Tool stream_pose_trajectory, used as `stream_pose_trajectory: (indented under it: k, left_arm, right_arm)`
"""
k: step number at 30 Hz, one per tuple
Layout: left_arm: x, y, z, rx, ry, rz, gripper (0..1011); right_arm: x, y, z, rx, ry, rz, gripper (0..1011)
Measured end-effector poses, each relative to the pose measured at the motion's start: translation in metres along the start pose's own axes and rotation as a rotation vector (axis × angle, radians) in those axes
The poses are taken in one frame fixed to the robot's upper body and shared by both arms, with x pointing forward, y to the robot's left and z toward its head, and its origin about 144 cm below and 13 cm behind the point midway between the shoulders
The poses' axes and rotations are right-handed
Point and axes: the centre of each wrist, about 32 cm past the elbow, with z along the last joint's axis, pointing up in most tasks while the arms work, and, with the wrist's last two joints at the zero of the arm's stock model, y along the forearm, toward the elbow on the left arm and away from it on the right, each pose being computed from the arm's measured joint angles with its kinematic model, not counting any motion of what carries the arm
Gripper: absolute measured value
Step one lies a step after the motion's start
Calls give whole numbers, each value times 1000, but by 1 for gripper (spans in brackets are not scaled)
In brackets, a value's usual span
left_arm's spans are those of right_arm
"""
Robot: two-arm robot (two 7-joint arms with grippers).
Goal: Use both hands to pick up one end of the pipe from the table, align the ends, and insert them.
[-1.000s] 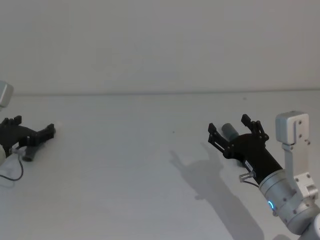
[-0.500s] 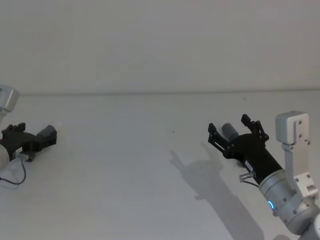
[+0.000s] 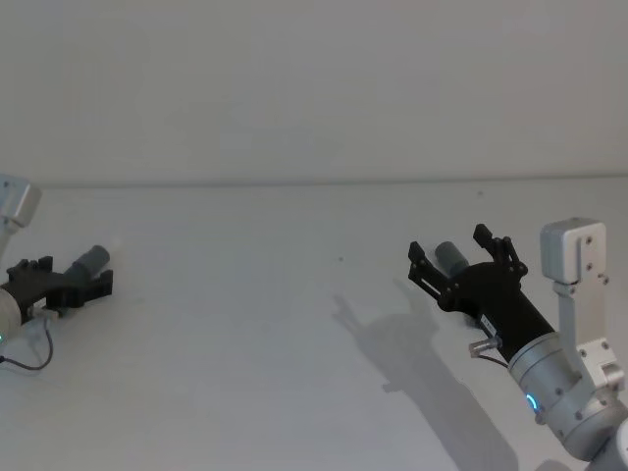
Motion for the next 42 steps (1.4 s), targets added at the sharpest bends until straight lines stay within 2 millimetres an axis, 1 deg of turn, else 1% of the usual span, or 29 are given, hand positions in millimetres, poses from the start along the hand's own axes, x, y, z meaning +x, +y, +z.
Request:
stream_pose_trajectory:
  k: [19,22,26,28,29,32,33,34,35,37,38,40,41,42]
  left_arm:
    - [2,-6,0,23,5,-4,1001]
    - [2,-7,0,24,4,-4,953]
    - [2,-7,0,24,3,-3,863]
    - [2,-8,0,25,2,-3,794]
    - [2,-8,0,25,2,-3,781]
    - [2,-8,0,25,2,-3,660]
    - [2,-8,0,25,1,-3,660]
    - [2,-8,0,25,1,-2,619]
    - [2,-8,0,25,1,-3,599]
    - [2,-8,0,25,1,-3,516]
    - [2,-8,0,26,1,-3,498]
    - [2,-8,0,26,1,-3,414]
    - [2,-8,0,26,1,-3,392]
    - [2,-8,0,26,0,-3,344]
  right_arm:
    - [0,0,0,0,0,0,1001]
    - [0,0,0,0,0,0,1002]
    - [0,0,0,0,0,0,1001]
    - [0,0,0,0,0,0,1001]
    - [0,0,0,0,0,0,1002]
    - [0,0,0,0,0,0,1002]
    - [0,0,0,0,0,0,1002]
    - [0,0,0,0,0,0,1001]
    - [0,0,0,0,0,0,1001]
    - [0,0,0,0,0,0,1002]
    - [0,0,0,0,0,0,1001]
    - [0,0,0,0,0,0,1001]
    - [0,0,0,0,0,0,1002]
    - [0,0,0,0,0,0,1002]
